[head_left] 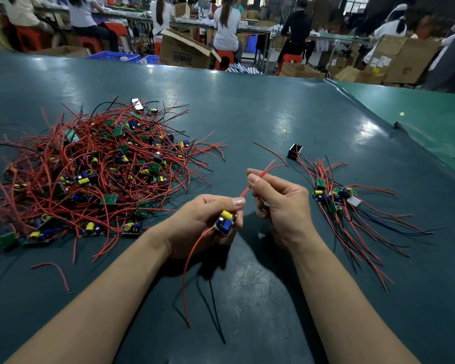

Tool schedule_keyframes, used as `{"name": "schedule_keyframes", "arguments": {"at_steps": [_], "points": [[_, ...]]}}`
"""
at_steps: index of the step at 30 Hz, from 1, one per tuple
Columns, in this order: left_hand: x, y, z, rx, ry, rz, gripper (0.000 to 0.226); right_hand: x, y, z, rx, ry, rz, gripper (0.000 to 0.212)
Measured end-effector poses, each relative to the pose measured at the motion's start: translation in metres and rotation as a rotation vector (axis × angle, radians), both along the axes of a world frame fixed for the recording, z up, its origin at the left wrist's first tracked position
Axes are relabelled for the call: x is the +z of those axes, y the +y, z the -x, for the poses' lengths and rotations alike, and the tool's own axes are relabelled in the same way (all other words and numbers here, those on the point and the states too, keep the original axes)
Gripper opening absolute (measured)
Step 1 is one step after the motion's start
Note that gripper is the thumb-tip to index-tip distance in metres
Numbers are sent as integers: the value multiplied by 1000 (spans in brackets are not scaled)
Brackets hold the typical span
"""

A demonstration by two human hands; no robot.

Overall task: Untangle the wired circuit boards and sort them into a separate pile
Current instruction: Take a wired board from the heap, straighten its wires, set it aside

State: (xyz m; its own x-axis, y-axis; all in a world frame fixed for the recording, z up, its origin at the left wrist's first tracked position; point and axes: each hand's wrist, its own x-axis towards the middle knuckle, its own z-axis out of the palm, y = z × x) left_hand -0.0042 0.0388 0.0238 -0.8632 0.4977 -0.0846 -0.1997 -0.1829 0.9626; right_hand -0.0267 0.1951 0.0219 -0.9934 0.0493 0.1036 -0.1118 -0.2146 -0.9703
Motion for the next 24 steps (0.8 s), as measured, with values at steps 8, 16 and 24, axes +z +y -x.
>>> {"name": "schedule_keyframes", "arguments": {"at_steps": [8, 16, 24], "points": [[0, -3, -1, -52, -8, -7, 32, 3, 0, 1, -21, 19, 45, 34], [-1, -3, -1, -57, -5, -9, 33, 4, 4, 1, -32, 16, 116, 20], [-1, -4, -2, -69, 5, 2, 32, 4, 3, 2, -70, 27, 101, 23]]}}
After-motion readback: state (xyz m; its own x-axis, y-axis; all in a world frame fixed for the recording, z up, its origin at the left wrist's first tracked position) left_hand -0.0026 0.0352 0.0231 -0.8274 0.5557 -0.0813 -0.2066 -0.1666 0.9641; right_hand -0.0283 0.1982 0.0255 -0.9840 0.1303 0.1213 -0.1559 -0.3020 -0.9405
